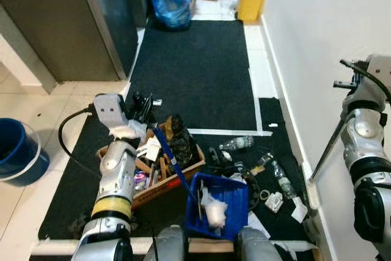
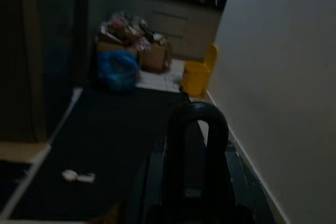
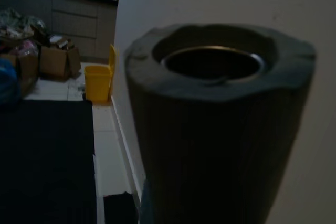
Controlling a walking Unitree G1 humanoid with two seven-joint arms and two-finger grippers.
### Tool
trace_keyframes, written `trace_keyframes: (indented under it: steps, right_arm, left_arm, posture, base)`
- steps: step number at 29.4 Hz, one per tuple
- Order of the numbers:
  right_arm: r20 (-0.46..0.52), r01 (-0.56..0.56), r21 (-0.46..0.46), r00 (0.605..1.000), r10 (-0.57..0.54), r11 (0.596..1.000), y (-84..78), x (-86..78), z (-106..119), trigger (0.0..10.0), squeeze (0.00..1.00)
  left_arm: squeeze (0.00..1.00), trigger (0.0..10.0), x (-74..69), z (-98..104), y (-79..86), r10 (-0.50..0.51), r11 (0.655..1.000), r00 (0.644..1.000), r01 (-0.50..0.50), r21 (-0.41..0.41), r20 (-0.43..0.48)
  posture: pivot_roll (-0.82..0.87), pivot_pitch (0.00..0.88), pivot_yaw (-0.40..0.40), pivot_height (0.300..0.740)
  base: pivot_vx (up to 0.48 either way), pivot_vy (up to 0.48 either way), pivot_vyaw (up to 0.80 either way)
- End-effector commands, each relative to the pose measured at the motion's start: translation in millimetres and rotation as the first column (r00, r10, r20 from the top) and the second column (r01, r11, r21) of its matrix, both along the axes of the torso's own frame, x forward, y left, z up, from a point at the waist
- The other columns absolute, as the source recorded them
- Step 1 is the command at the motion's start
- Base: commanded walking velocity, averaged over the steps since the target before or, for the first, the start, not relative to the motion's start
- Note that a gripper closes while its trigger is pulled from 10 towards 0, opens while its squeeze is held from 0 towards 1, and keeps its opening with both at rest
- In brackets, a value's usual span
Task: Sweep floor
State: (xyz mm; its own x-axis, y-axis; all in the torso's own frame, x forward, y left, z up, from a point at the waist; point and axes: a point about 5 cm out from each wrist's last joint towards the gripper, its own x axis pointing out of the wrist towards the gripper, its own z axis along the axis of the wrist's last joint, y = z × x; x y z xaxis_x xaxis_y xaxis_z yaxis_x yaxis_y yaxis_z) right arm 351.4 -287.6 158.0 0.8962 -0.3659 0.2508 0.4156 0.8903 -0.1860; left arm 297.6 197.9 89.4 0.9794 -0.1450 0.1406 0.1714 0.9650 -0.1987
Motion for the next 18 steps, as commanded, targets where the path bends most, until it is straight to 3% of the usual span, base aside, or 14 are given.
trace_keyframes:
  steps: [1,18]
  right_arm:
    - [0.031,0.013,-0.061,0.999,-0.011,0.998,-5.0,2.5,15.4,10.0,0.0]
    - [0.077,-0.133,-0.068,0.987,0.138,0.989,26.0,10.6,17.4,10.0,0.0]
  left_arm:
    - [0.0,10.0,-2.4,6.5,-1.9,0.015,1.0,0.999,-0.015,0.024,0.034]
    - [0.0,10.0,-28.7,28.4,5.9,0.041,0.981,0.994,-0.059,0.182,0.101]
  posture:
    - [0.2,0.124,-0.01,0.74]
    - [0.24,0.277,-0.021,0.74]
  base:
    - [0.0,0.0,0.0]
    - [0.0,0.0,0.0]
